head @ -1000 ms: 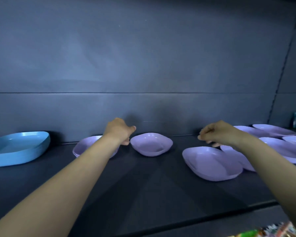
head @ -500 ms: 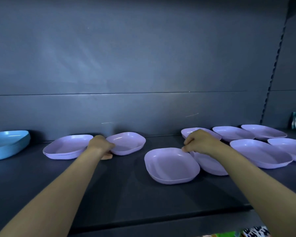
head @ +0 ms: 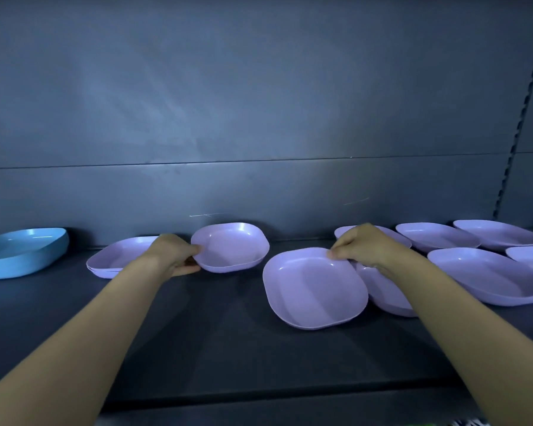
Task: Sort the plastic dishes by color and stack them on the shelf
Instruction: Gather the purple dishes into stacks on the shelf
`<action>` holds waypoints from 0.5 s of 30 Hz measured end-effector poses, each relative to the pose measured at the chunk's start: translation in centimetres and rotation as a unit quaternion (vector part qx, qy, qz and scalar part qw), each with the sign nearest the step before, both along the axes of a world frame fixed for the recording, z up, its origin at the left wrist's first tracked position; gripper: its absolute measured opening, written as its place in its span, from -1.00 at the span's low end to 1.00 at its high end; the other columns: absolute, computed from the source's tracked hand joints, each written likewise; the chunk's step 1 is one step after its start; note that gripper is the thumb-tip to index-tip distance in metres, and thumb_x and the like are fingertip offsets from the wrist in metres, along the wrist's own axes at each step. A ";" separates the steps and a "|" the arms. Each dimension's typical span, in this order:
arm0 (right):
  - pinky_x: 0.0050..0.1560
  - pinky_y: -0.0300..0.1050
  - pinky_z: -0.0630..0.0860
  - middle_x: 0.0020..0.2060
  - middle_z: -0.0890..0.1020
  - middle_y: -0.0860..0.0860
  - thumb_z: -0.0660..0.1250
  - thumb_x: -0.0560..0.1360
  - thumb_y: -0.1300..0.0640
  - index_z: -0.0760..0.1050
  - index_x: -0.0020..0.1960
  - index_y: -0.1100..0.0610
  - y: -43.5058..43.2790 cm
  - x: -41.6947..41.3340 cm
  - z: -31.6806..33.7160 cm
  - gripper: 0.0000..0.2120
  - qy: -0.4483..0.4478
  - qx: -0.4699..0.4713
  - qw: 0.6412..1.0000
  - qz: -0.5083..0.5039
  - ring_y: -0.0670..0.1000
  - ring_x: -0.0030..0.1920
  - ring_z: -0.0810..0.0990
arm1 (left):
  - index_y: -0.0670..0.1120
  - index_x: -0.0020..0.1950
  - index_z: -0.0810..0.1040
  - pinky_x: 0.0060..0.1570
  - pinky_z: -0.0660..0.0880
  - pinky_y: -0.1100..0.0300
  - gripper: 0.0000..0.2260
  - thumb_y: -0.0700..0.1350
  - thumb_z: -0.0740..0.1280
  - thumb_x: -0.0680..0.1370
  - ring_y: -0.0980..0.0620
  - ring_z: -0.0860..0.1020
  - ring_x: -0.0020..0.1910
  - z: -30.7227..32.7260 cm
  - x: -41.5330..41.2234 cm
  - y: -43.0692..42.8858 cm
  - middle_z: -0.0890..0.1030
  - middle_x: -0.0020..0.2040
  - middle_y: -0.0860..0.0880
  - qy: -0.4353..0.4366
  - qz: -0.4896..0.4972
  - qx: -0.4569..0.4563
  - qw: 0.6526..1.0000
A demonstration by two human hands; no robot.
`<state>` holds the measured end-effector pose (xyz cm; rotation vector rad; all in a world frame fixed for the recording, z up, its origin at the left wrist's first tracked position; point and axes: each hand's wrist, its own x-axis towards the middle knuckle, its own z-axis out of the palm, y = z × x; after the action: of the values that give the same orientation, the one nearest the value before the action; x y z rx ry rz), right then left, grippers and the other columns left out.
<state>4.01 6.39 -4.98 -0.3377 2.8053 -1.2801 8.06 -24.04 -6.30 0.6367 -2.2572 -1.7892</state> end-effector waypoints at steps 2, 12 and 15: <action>-0.37 -0.26 0.38 -0.26 0.55 0.08 0.40 0.43 0.26 0.59 -0.24 0.25 0.2 0.2 0.5 -0.91 -0.006 -0.051 0.999 -0.003 0.02 -0.39 0.46 | -0.28 -0.17 0.48 -0.30 0.58 0.27 -0.89 -0.28 0.29 0.55 0.04 0.51 -0.28 0.9 1.0 -0.1 0.53 -0.25 -0.14 0.014 -0.001 0.002 1.000; -0.44 -0.30 0.43 -0.35 0.55 0.09 0.30 0.52 0.18 0.50 -0.16 0.25 -3.2 1.4 2.4 -0.85 -0.047 -0.186 0.981 0.006 0.03 -0.39 0.51 | -0.26 -0.21 0.45 -0.62 0.49 0.35 -0.84 -0.27 0.26 0.57 -0.01 0.56 -0.34 4.5 5.9 -3.5 0.55 -0.26 -0.16 0.059 0.044 0.023 0.997; -0.44 -0.26 0.53 -0.33 0.64 0.05 0.32 0.53 0.17 0.50 -0.17 0.22 -5.3 1.7 2.5 -0.86 -0.082 -0.218 0.972 0.035 -0.02 -0.36 0.63 | -0.27 -0.18 0.48 -0.61 0.48 0.37 -0.86 -0.25 0.28 0.57 0.11 0.59 -0.55 4.8 6.9 -5.7 0.59 -0.34 -0.13 0.071 0.047 0.015 0.996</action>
<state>5.71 1.07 -2.49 -0.3212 2.3381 -1.8101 15.00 -29.78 -1.53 0.5919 -2.0769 -1.7672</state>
